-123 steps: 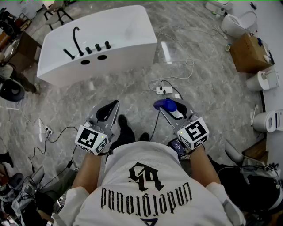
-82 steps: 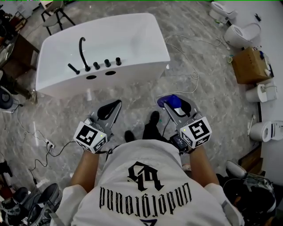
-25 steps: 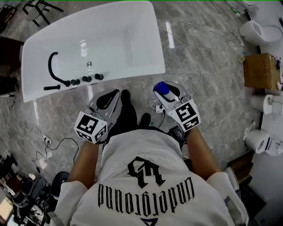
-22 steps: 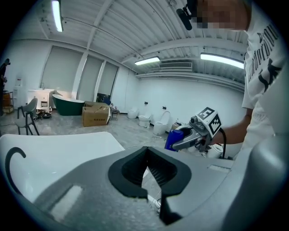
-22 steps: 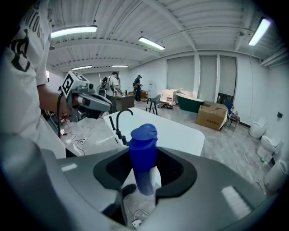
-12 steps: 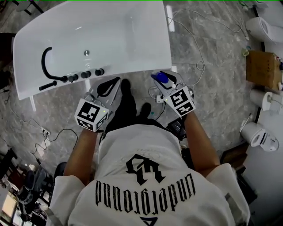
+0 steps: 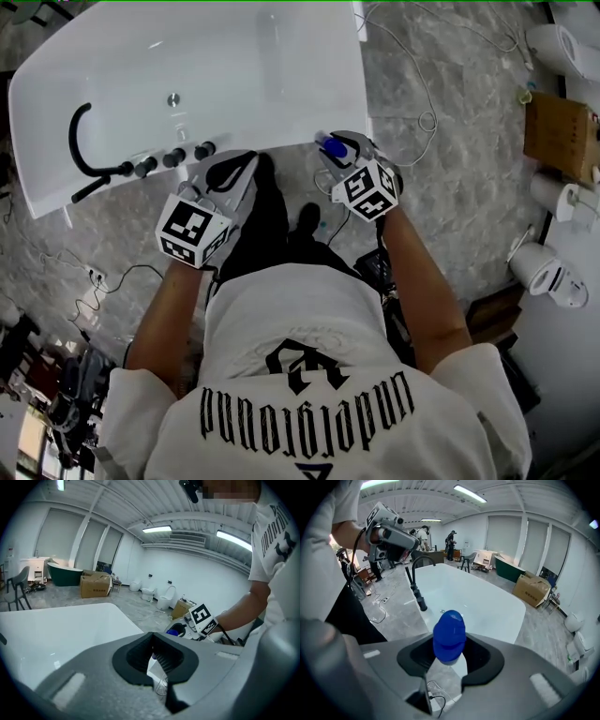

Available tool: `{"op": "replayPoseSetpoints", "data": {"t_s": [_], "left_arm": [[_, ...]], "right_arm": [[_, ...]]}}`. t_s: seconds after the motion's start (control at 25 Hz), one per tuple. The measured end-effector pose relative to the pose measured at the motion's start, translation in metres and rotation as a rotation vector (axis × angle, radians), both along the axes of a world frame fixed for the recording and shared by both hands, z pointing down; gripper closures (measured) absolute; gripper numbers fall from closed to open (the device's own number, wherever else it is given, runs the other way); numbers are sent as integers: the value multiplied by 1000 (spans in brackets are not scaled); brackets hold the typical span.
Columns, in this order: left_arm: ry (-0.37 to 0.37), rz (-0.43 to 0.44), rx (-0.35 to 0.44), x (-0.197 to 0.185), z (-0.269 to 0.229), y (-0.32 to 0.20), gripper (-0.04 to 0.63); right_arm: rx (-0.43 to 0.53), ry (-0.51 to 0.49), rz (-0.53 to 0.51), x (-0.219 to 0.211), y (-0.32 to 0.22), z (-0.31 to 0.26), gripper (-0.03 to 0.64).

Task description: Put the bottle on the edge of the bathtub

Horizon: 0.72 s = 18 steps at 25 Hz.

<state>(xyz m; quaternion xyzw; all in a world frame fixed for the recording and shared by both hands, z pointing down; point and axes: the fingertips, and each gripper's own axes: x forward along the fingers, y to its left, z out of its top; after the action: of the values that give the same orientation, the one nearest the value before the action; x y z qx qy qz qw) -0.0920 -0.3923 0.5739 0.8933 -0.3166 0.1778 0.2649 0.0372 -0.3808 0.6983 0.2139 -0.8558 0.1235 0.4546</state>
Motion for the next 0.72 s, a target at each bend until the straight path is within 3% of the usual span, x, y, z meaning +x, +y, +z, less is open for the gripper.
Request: {"op": "replayPoseSetpoints", "data": {"t_s": [0.48, 0.72], "left_arm": [[-50, 104, -55, 24, 70, -15, 589], [-49, 101, -70, 26, 81, -25, 589]], "right_arm": [[-52, 72, -92, -13, -7, 73, 463], [-74, 100, -96, -13, -10, 91, 463]]}}
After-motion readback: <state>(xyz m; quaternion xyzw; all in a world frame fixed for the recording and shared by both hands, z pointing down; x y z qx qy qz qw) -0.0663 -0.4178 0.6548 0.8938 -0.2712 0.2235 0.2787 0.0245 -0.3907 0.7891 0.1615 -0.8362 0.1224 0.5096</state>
